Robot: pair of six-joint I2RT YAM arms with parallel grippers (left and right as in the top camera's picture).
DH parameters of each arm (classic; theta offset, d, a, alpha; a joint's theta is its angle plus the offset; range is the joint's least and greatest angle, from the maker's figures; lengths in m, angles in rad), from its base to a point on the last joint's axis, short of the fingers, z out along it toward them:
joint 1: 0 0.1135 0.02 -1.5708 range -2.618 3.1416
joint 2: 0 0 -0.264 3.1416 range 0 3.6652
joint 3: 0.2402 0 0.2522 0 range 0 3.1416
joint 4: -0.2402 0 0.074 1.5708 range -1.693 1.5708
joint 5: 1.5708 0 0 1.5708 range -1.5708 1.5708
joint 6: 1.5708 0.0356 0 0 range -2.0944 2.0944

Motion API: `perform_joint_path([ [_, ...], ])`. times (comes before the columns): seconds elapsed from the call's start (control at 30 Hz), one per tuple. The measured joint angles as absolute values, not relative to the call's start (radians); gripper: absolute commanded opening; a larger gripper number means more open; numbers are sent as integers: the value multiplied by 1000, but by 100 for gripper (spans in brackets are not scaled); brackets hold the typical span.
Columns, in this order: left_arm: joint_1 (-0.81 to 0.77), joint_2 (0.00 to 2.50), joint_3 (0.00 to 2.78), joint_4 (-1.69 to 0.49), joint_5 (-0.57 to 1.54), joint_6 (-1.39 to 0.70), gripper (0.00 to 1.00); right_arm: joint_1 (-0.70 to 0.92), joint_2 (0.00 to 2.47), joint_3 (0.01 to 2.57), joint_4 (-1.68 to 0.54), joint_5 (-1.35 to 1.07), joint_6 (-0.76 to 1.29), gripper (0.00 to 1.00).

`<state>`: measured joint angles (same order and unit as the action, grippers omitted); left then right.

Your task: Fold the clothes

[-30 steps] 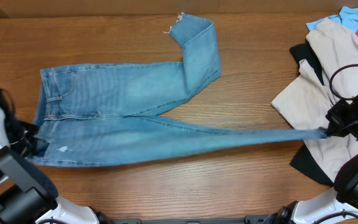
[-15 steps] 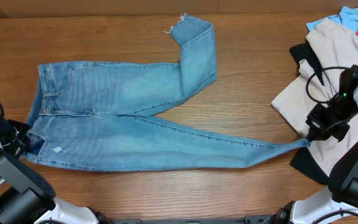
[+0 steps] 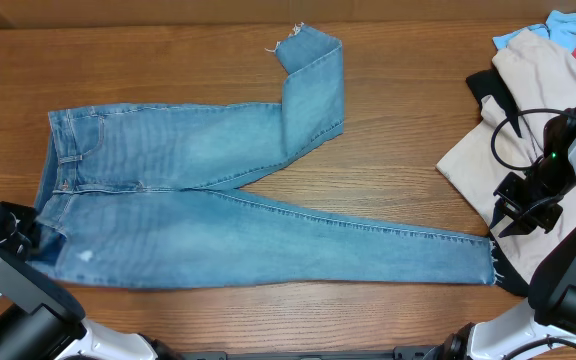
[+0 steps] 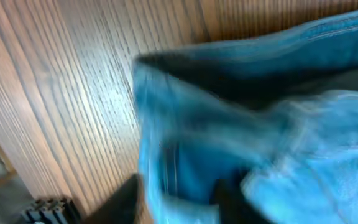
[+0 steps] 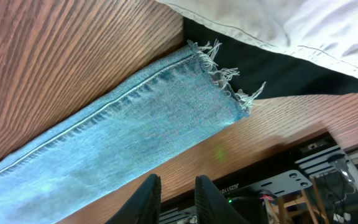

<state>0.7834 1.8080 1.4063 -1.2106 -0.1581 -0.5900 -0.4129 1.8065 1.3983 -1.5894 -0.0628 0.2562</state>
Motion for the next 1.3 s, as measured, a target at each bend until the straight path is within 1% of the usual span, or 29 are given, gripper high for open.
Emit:
perform_joint_path([
  [0.03, 783, 1808, 1406, -1210, -156, -593, 69, -414, 1806, 1398, -1589, -63, 257, 23],
  [0.13, 783, 1808, 1406, -1203, -141, -576, 70, -419, 1806, 1398, -1588, -63, 257, 23],
  [0.37, 781, 1806, 1407, -1158, -27, -506, 63, -417, 1806, 1398, -1522, -80, 240, 22],
  [0.43, 769, 1797, 1407, -1120, 35, -461, 63, -410, 1806, 1399, -1485, -122, 204, 25],
  [0.47, 758, 1790, 1407, -1107, 61, -439, 63, -401, 1806, 1401, -1471, -146, 182, 27],
  [0.53, 721, 1773, 1407, -1061, 106, -392, 66, -370, 1807, 1415, -1428, -192, 146, 36],
  [0.6, 663, 1754, 1410, -1018, 136, -344, 71, -326, 1807, 1447, -1378, -223, 118, 56],
  [0.63, 633, 1747, 1411, -1000, 145, -325, 71, -302, 1807, 1464, -1353, -235, 114, 62],
  [0.7, 558, 1736, 1419, -964, 162, -286, 70, -244, 1807, 1501, -1262, -252, 82, 68],
  [0.83, 445, 1733, 1428, -922, 160, -254, 69, -122, 1808, 1526, -1023, -271, 52, 76],
  [0.93, 406, 1733, 1428, -923, 129, -254, 70, -38, 1817, 1528, -885, -281, 39, 80],
  [1.17, 394, 1734, 1428, -914, 59, -266, 62, 83, 1948, 1535, -663, -317, 25, 80],
  [1.2, 394, 1734, 1428, -908, 49, -272, 60, 94, 1978, 1535, -629, -327, 25, 81],
  [1.3, 394, 1742, 1428, -873, 24, -291, 57, 122, 2079, 1535, -529, -360, 24, 84],
])
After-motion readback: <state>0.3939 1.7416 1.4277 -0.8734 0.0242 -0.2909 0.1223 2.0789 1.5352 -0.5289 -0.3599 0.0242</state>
